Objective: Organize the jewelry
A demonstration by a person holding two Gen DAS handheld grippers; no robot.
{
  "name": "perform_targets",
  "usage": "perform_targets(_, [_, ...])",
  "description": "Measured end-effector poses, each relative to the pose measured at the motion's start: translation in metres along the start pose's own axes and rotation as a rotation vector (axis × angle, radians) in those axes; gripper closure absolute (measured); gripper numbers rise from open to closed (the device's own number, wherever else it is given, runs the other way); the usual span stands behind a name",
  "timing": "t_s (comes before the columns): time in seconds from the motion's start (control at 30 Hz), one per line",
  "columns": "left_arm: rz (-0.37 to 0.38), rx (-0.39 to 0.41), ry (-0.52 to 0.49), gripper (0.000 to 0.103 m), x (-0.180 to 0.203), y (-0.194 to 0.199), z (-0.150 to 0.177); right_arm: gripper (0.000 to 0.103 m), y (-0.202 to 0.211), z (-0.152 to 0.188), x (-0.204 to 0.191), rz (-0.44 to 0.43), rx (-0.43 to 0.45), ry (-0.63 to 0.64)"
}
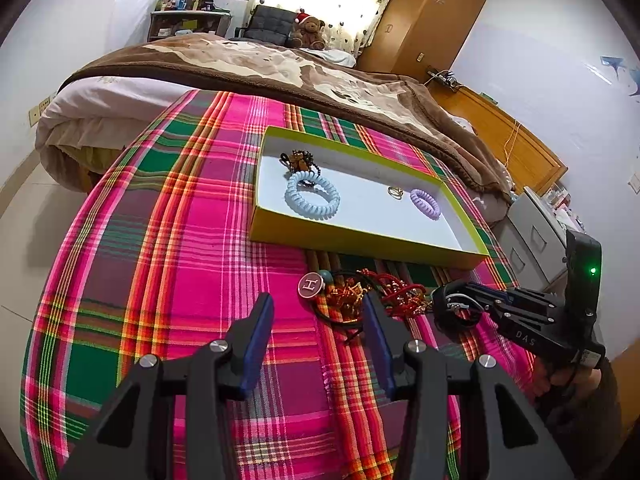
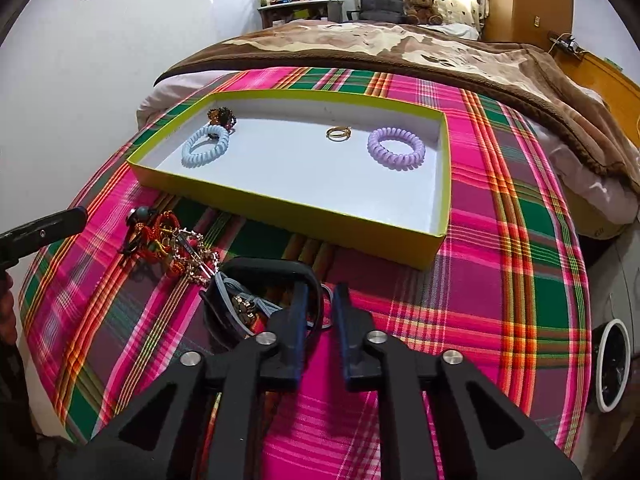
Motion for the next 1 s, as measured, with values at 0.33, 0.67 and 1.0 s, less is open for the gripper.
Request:
perform_targets(0.33, [-0.007,-0.017,0.007,0.056,-0.006,-0.005,0.002,0.097,0.016,-0.004,0.005,-0.041,0.059,-0.055])
perform_targets(0.67, [0.001,-0.030,0.001,0.056,-0.004,-0.011,0.001,0.097,0.048,-0.017,0.008,-0.092,0.175,-0.122])
perform_targets(1.0, [-0.086,-0.030,-0.065,0.056,0.002,-0.027,-0.009,0.097,0.068,-0.009,0.014,-0.066,0.219,-0.142])
Point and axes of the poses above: each gripper's, at about its wrist camera, not at the fingertips, and y roughly against the way its jaws point, x to its right, z to its underside, the point moved 6 cm from there along -y, roughly the way its jaws point, and after that the axes turned 7 degrees about -x, right-handed, at the moved point
